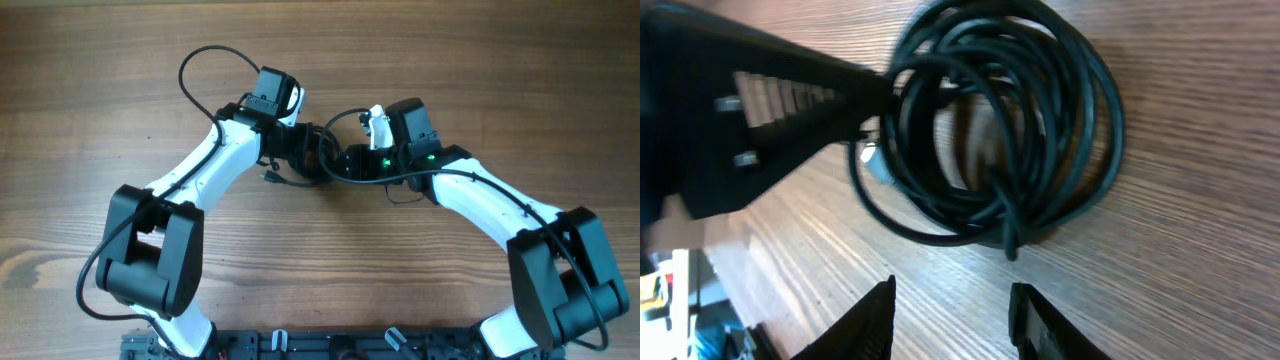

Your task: Untangle cables

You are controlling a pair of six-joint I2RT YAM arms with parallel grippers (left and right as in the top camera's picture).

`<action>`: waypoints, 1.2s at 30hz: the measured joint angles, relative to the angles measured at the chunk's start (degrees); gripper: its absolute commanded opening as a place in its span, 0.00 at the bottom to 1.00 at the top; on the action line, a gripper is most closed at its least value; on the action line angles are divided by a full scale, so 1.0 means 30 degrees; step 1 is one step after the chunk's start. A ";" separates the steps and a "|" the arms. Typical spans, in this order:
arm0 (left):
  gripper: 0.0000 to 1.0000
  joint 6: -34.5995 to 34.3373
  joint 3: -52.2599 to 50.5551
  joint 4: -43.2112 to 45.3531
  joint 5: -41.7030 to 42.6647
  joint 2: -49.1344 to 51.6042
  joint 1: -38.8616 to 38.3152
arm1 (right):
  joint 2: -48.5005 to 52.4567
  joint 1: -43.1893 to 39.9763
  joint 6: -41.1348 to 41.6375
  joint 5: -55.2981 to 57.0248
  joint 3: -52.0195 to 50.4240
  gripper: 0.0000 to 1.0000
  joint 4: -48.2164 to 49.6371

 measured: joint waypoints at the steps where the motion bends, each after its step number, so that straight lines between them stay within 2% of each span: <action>1: 0.04 -0.0007 0.0000 0.0036 0.0029 0.0000 0.0000 | 0.0109 0.0000 0.0109 0.0168 0.0000 0.38 0.0007; 12: 0.06 -0.0015 0.0000 0.0685 0.0073 0.0940 0.0051 | 0.1093 0.0000 0.0517 0.1406 0.0000 0.39 0.0459; 16: 0.07 -0.0015 0.0000 0.0729 0.0073 0.0991 0.0051 | 0.1093 0.0000 0.0517 0.2106 0.0000 0.33 0.1035; 26: 0.13 -0.0066 0.0000 0.0743 0.0080 0.0991 0.0051 | 0.1603 0.0685 0.0627 0.2951 0.0007 0.33 0.3104; 28: 0.13 -0.0073 0.0000 0.0743 0.0087 0.0991 0.0051 | 0.1982 0.0947 0.1042 0.3446 0.0007 0.29 0.3140; 30: 0.18 -0.0066 0.0000 0.0743 0.0087 0.0991 0.0051 | 0.2492 0.1100 0.1574 0.4102 0.0007 0.21 0.3198; 32: 0.28 -0.0066 0.0000 0.0736 0.0146 0.0991 0.0051 | 0.2769 0.1100 0.2222 0.4131 0.0022 0.13 0.3504; 34: 0.45 -0.0087 0.0000 0.0729 0.0153 0.0991 0.0051 | 0.2769 0.1144 0.2710 0.4065 0.0066 0.11 0.3563; 36: 0.53 -0.0022 0.0000 0.0743 0.0146 0.1005 0.0051 | 0.2769 0.1144 0.3330 0.3796 0.0131 0.08 0.3475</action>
